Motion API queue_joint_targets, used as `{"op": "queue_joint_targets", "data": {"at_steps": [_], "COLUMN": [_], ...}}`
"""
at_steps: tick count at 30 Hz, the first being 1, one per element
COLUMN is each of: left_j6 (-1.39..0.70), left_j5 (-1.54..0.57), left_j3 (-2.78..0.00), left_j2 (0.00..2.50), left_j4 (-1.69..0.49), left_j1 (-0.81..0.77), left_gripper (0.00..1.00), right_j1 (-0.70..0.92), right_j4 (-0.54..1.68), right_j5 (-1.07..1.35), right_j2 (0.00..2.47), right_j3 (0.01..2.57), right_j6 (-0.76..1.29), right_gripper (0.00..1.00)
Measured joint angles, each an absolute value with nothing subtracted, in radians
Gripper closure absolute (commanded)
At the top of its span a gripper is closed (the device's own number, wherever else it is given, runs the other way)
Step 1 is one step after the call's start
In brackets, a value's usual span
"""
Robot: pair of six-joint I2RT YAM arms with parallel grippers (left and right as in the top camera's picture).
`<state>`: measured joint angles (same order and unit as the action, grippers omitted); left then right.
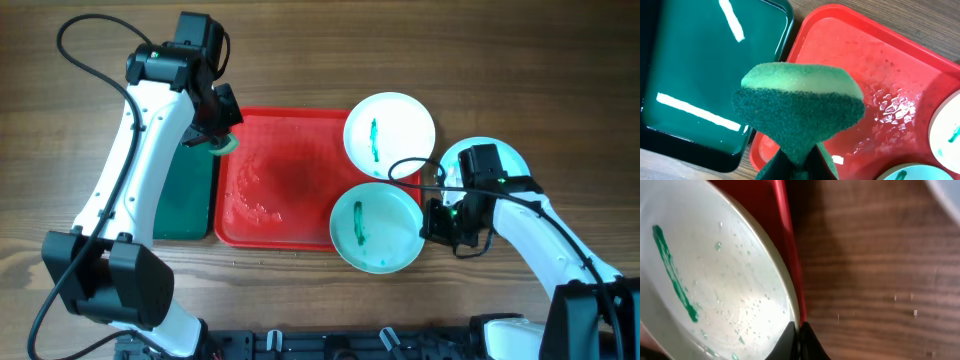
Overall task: Clean dirty plates on tray and stack at the side
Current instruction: 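Grasp the lower-right plate rim with right gripper and pull it toward center, then scrub the held plate with the sponge in the left gripper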
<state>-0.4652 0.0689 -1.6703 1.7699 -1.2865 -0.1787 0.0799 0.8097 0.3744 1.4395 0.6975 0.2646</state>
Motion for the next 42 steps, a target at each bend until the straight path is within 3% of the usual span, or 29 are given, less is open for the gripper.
{"op": "queue_joint_targets", "data": {"at_steps": [4, 10, 15, 21, 23, 29, 32, 36, 42], "left_j6": [-0.465, -0.465, -0.465, -0.465, -0.467, -0.530, -0.542, -0.568, -0.590], "left_j5": [0.069, 0.069, 0.069, 0.069, 0.069, 0.057, 0.030, -0.004, -0.026], "left_j3": [-1.670, -1.670, -1.670, -1.670, -1.670, -1.660, -1.624, -1.530, -1.388], "left_j2": [1.770, 1.770, 1.770, 1.770, 1.770, 1.770, 1.770, 1.770, 1.771], "left_j4": [-1.286, -1.286, -1.286, -1.283, -1.284, -1.262, -1.217, -1.122, -0.947], "left_j1": [-0.179, -0.179, -0.179, -0.179, -0.179, -0.179, -0.179, -0.198, -0.275], "left_gripper": [0.96, 0.96, 0.96, 0.96, 0.96, 0.96, 0.96, 0.96, 0.96], "right_j1": [0.179, 0.447, 0.558, 0.595, 0.612, 0.628, 0.628, 0.628, 0.627], "right_j4": [0.817, 0.635, 0.518, 0.513, 0.512, 0.492, 0.460, 0.443, 0.424], "right_j5": [0.374, 0.249, 0.151, 0.121, 0.121, 0.121, 0.118, 0.119, 0.120], "right_j2": [1.408, 1.399, 1.541, 1.827, 1.855, 1.864, 1.876, 1.925, 1.926], "right_j3": [0.741, 0.815, 0.909, 1.128, 1.143, 1.144, 1.147, 1.151, 1.153], "right_j6": [0.312, 0.558, 0.690, 0.722, 0.726, 0.723, 0.693, 0.653, 0.651], "right_gripper": [0.96, 0.96, 0.96, 0.95, 0.84, 0.80, 0.81, 0.96, 0.96]}}
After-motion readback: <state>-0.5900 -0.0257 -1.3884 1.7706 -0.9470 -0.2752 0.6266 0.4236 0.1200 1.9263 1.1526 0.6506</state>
